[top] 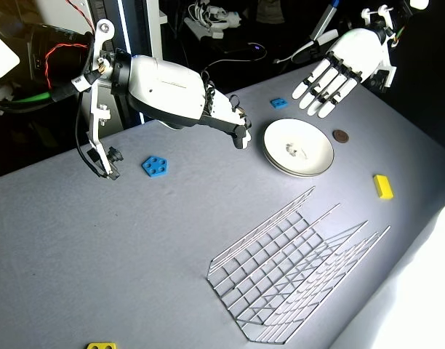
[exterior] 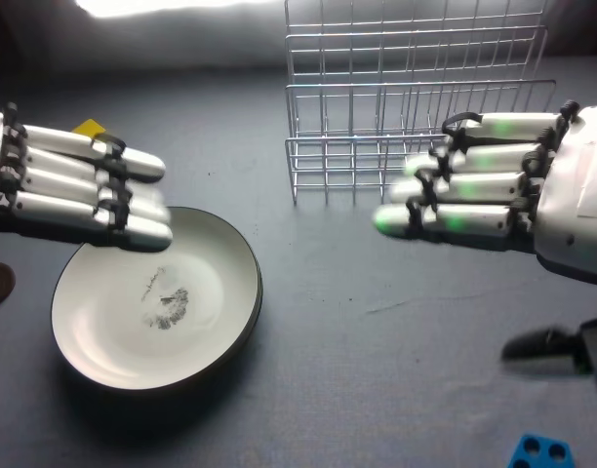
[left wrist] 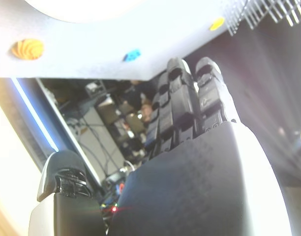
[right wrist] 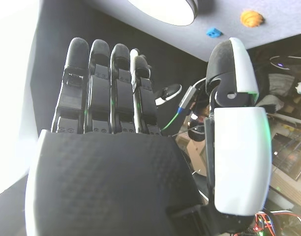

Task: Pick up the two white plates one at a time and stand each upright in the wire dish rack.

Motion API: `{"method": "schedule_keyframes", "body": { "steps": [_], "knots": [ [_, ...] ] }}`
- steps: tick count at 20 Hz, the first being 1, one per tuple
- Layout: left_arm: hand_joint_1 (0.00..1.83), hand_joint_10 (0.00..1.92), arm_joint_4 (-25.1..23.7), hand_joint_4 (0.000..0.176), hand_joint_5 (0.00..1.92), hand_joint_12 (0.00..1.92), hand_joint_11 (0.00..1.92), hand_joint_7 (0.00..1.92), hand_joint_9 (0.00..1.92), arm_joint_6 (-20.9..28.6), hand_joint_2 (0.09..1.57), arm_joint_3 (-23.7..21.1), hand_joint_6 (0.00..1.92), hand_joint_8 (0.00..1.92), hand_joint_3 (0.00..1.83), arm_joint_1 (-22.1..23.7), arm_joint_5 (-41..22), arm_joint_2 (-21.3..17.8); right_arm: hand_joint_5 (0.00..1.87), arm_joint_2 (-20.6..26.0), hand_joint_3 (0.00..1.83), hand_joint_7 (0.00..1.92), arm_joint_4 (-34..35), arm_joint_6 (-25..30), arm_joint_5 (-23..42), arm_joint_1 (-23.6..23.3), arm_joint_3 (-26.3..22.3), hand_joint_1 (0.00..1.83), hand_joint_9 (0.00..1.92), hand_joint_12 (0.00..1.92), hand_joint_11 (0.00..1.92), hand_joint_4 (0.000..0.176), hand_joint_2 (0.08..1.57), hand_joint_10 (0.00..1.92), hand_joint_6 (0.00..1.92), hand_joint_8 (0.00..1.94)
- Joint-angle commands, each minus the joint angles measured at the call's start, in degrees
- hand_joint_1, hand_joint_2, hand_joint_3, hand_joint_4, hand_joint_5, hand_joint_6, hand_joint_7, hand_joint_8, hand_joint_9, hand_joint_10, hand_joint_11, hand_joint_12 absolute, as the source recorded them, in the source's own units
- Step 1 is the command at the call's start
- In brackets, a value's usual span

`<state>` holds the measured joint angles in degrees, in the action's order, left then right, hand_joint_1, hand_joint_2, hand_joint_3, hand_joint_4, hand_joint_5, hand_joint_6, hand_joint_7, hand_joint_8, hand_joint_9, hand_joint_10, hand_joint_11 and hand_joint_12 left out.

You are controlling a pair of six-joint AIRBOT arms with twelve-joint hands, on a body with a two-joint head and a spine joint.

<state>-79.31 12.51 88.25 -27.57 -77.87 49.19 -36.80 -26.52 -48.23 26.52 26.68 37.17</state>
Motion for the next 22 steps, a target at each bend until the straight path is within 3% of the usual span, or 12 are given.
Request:
{"method": "schedule_keyframes", "body": {
  "steps": [1,4,7,10,13,15,18,22],
  "knots": [
    [0.0,0.0,4.73,0.0,0.01,0.0,0.0,0.0,0.0,0.45,1.02,0.4,0.0,0.0,0.04,1.29,-3.67,0.01,0.03,0.03,0.01,0.02,0.44,0.15,6.59,-0.38,-0.17,0.18,0.01,0.13,0.0,0.0,1.14,0.0,0.0,0.0],
    [0.0,0.0,3.2,0.0,0.0,0.0,0.0,0.0,0.0,0.46,1.03,0.86,0.0,0.0,0.03,2.66,-4.41,0.01,0.0,0.03,0.01,0.0,0.35,0.12,6.59,-0.29,-0.17,0.12,0.0,0.05,0.0,0.0,1.17,0.0,0.0,0.0],
    [0.0,0.0,1.27,0.0,0.01,0.0,0.0,0.0,0.0,0.46,1.03,1.11,0.0,0.0,0.03,3.34,-5.29,0.03,0.02,0.03,0.0,0.01,-0.08,0.06,6.59,-0.27,-0.17,0.14,0.01,0.13,0.0,0.0,1.17,0.0,0.0,0.0],
    [0.0,0.0,-6.37,0.0,0.01,0.0,0.0,0.0,0.0,0.11,1.04,1.4,0.0,0.0,0.03,6.62,-6.41,0.07,0.0,0.03,0.0,0.0,-0.85,-1.06,6.58,-0.29,-0.15,0.11,0.0,0.08,0.0,0.0,1.17,0.0,0.0,0.0],
    [0.0,0.0,-10.55,0.0,0.01,0.0,0.0,0.0,0.0,-1.07,1.03,2.42,0.0,0.0,0.02,7.49,-7.14,0.34,0.01,-0.19,0.0,0.01,-2.84,-1.37,7.07,-0.29,-0.01,0.15,0.0,0.02,0.02,0.0,1.17,0.0,0.0,0.0],
    [0.0,0.0,-11.29,0.0,0.01,0.0,0.0,0.0,0.0,-1.17,1.02,3.01,0.0,0.0,0.02,6.59,-7.04,0.8,0.0,-0.68,0.0,0.0,-4.79,-0.79,7.79,-0.28,0.38,0.15,0.0,0.02,0.02,0.0,1.17,0.0,0.0,0.0],
    [0.0,0.0,-11.55,0.0,0.01,0.0,0.0,0.0,0.0,-1.62,1.04,3.63,0.0,0.0,0.02,4.79,-5.4,1.66,0.01,-2.12,0.0,0.0,-9.91,6.99,10.31,-0.22,2.8,0.18,0.0,0.04,0.03,0.0,1.17,0.0,0.0,0.0],
    [0.0,0.0,-11.68,0.0,0.0,0.0,0.0,0.0,0.0,-4.72,1.03,3.54,0.0,0.0,0.01,3.12,-4.46,2.26,0.02,-3.1,0.0,0.01,-10.13,7.3,9.79,0.84,3.8,0.16,0.01,0.12,0.0,0.0,1.16,0.0,0.0,0.0]
  ]
}}
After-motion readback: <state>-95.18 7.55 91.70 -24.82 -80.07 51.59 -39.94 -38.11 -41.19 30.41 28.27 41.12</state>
